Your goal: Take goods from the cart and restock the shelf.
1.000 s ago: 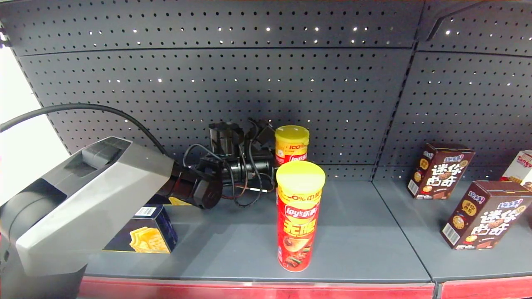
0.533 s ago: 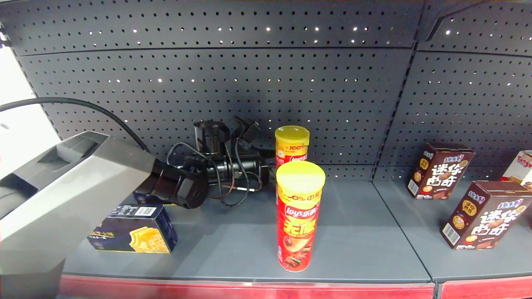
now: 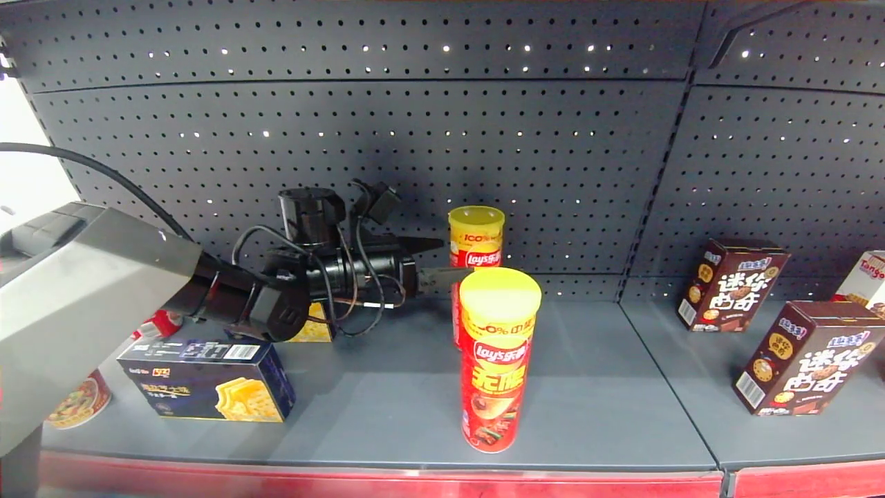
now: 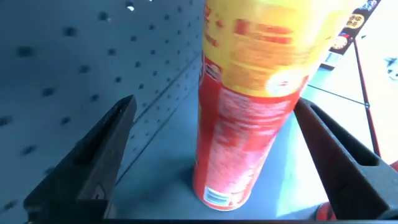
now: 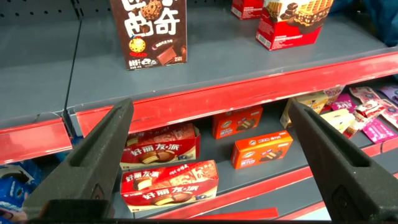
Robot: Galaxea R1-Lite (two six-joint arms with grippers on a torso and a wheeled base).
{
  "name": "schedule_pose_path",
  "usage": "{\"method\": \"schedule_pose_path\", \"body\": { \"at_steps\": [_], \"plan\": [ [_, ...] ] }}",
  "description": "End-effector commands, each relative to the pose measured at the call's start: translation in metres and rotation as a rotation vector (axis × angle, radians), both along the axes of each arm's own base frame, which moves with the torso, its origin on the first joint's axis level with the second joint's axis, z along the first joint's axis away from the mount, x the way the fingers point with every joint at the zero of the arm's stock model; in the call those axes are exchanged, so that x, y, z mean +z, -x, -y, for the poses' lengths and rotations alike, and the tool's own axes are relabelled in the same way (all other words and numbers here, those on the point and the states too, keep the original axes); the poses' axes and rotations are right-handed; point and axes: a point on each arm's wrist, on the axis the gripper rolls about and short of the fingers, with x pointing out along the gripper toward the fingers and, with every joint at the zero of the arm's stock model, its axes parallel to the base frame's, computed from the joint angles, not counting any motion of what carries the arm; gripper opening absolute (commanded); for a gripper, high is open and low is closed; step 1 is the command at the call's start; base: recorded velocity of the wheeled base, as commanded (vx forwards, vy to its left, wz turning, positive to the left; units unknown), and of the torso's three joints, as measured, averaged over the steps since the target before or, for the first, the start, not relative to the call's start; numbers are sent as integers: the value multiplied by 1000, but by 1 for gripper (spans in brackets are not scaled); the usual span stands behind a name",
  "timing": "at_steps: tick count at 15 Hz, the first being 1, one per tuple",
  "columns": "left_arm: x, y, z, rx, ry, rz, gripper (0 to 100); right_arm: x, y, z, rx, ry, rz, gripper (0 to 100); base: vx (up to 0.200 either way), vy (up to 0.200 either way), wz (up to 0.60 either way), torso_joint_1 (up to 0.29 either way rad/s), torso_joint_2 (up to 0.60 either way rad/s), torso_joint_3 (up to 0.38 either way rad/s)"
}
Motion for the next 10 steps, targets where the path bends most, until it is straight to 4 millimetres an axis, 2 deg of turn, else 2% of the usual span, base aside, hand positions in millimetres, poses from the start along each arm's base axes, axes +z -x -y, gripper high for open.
{"method": "schedule_pose_path", "body": {
  "at_steps": [1, 3, 10],
  "plan": [
    [10, 6, -11, 20, 4, 8, 100, 0, 0, 0, 0, -1, 0, 100, 0, 0, 0, 0, 0, 0],
    [16, 9, -21, 40, 6, 17, 100, 0, 0, 0, 0, -1, 0, 100, 0, 0, 0, 0, 0, 0],
    [25, 12, -30, 60, 11, 32, 100, 0, 0, 0, 0, 1, -1, 100, 0, 0, 0, 0, 0, 0]
  ]
}}
